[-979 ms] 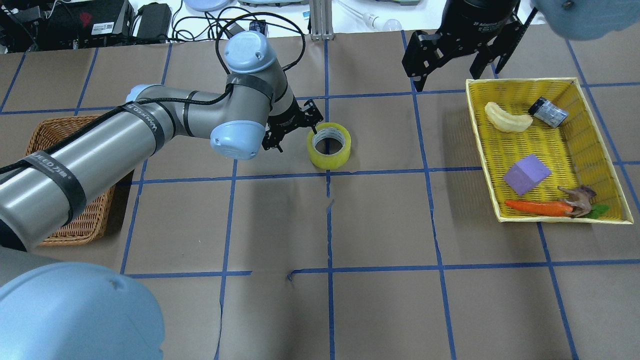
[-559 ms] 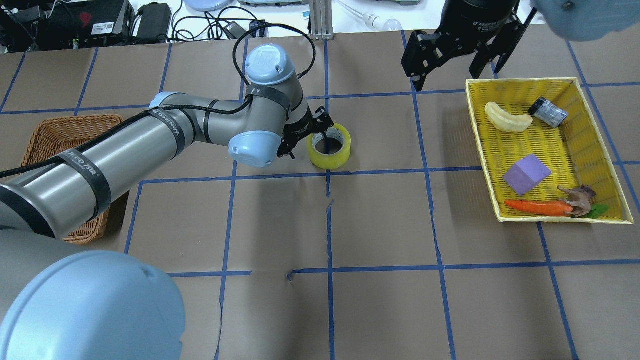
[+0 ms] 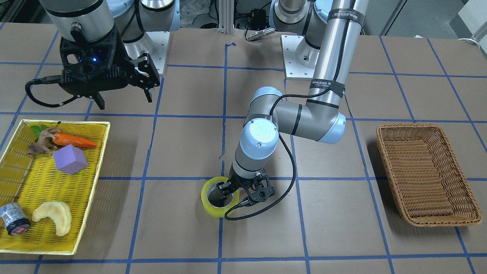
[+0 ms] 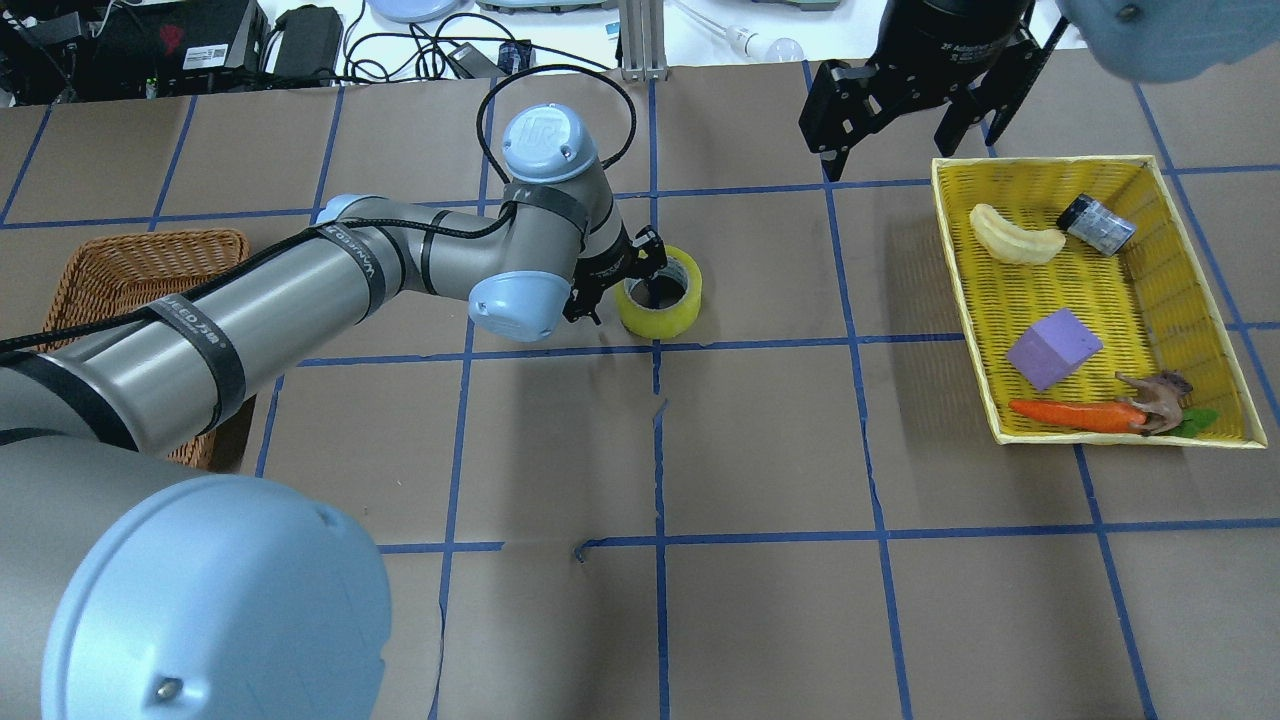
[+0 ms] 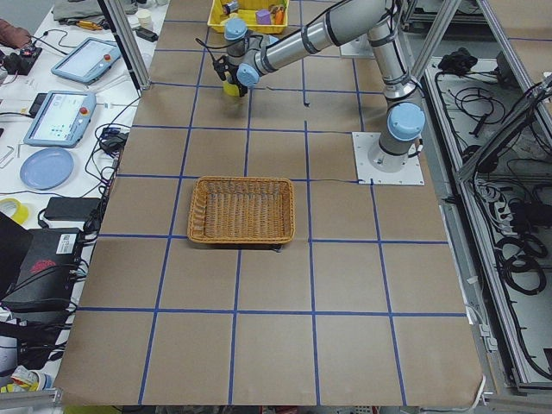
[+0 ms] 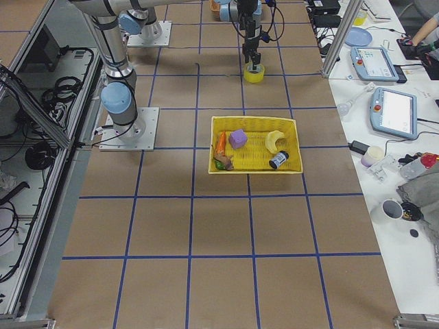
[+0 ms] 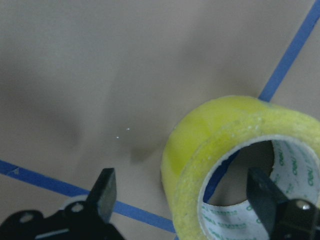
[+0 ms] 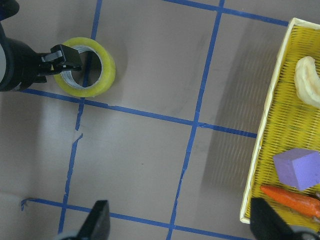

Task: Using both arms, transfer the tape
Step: 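Grasp the tape roll rim with the left gripper and lift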

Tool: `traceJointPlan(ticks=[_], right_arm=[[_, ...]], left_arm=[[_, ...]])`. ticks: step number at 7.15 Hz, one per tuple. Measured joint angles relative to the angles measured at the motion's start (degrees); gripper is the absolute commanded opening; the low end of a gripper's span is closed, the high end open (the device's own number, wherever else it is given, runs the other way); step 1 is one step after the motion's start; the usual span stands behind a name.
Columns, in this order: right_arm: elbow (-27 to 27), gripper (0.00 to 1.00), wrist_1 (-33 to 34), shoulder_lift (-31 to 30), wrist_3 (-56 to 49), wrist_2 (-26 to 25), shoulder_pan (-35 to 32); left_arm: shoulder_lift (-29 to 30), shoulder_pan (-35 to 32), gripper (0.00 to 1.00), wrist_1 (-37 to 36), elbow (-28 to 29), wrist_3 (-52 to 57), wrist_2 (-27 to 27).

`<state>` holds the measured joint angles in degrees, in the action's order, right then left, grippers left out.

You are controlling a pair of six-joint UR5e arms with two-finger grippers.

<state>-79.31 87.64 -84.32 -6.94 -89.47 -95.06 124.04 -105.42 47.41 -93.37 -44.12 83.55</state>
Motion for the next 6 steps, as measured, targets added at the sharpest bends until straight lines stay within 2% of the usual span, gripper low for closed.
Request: traceJointPlan(ticks=[2,4,6], right_arm=[[0.03,1.0,-0.01,0.02,0.0,-0.1,0.0],[0.03,1.0,-0.02,0.01,0.0,0.0,0.04],[-0.02,1.0,-0.03,0.03,0.0,0.05,0.07]], left_arm=[[-0.21,0.03,0.0,0.35,0.07,0.35,-0.07],[-1.71,0.27,0.0,3.69,0.67,1.33,-0.06],[-5.31,2.99,0.0,15.46,5.64,6.86,0.96]])
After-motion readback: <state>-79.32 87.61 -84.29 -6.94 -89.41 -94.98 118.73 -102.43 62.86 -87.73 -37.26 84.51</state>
